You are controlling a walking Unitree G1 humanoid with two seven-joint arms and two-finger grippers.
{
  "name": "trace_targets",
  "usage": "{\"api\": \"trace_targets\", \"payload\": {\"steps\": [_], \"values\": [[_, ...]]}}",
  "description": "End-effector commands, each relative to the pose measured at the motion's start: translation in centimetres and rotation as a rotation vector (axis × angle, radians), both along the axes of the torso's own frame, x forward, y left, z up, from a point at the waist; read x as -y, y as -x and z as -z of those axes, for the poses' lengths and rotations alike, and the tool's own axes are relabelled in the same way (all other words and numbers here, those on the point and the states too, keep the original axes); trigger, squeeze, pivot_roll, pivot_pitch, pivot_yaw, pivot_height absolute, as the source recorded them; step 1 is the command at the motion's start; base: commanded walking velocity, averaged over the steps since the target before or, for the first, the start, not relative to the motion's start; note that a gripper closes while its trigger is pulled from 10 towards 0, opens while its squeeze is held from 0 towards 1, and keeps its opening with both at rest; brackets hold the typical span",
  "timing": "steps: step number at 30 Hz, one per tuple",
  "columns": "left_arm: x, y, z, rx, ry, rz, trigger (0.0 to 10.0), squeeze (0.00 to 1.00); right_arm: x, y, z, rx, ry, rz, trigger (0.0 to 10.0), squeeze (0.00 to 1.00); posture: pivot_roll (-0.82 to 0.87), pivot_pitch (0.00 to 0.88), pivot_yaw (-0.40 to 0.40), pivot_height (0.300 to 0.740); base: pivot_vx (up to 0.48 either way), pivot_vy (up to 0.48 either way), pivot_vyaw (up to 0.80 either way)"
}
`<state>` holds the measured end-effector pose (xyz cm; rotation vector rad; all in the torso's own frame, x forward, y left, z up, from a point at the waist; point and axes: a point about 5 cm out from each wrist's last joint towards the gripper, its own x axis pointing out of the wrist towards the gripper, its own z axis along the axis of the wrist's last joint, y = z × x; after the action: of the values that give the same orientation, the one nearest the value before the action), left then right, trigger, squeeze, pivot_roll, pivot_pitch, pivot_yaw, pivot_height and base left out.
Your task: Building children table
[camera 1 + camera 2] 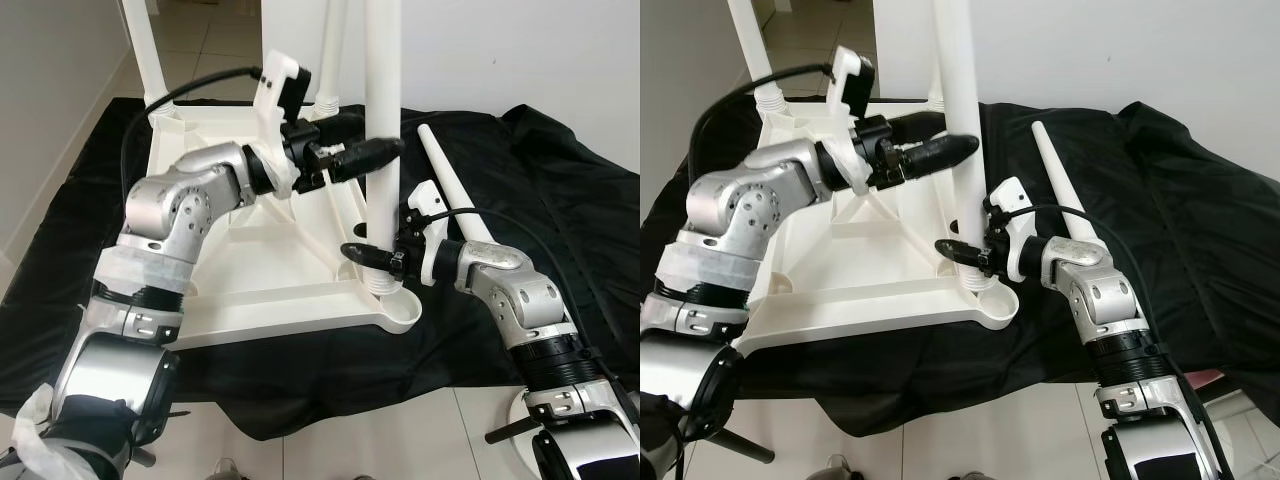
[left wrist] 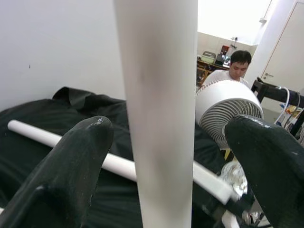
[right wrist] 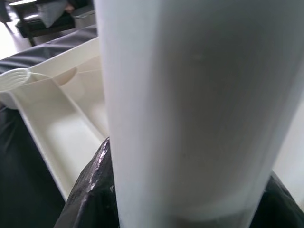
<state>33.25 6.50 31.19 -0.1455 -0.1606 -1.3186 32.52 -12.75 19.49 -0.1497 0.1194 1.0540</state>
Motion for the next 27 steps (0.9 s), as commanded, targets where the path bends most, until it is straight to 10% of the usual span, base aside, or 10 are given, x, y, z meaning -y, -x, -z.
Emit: {"api": "trace_targets", "payload": {"steps": [1, 23, 24, 25, 26, 27], "values": [[0.2, 0.0, -0.4, -0.016, 0.014, 0.024, 10.0, 0.00, -0.1, 0.1, 0.0, -0.007, 0.000, -0.024, 10.0, 0.00, 0.02, 0.029, -0.100, 0.740, 0.000, 0.000, 0.00], [0.7, 0.9, -1.7, -0.057, -0.006, 0.175, 9.4, 0.00, -0.5, 0.2, 0.2, -0.032, 0.013, -0.105, 10.0, 0.00, 0.04, 0.035, -0.096, 0.740, 0.000, 0.000, 0.00], [0.8, 0.8, -1.8, -0.059, -0.001, 0.176, 4.4, 0.00, -0.5, 0.2, 0.1, -0.032, 0.014, -0.106, 10.0, 0.00, 0.04, 0.035, -0.096, 0.740, 0.000, 0.000, 0.00], [0.8, 0.8, -1.8, -0.059, -0.001, 0.176, 4.4, 0.00, -0.5, 0.2, 0.1, -0.032, 0.014, -0.106, 10.0, 0.00, 0.04, 0.035, -0.096, 0.740, 0.000, 0.000, 0.00], [0.8, 0.7, -2.0, -0.060, 0.006, 0.170, 0.0, 0.00, -0.5, 0.2, 0.1, -0.033, 0.018, -0.109, 10.0, 0.00, 0.03, 0.039, -0.096, 0.740, 0.000, 0.000, 0.00], [0.8, 0.7, -2.0, -0.060, 0.006, 0.170, 0.0, 0.00, -0.5, 0.2, 0.1, -0.033, 0.018, -0.109, 10.0, 0.00, 0.03, 0.039, -0.096, 0.740, 0.000, 0.000, 0.00]]}}
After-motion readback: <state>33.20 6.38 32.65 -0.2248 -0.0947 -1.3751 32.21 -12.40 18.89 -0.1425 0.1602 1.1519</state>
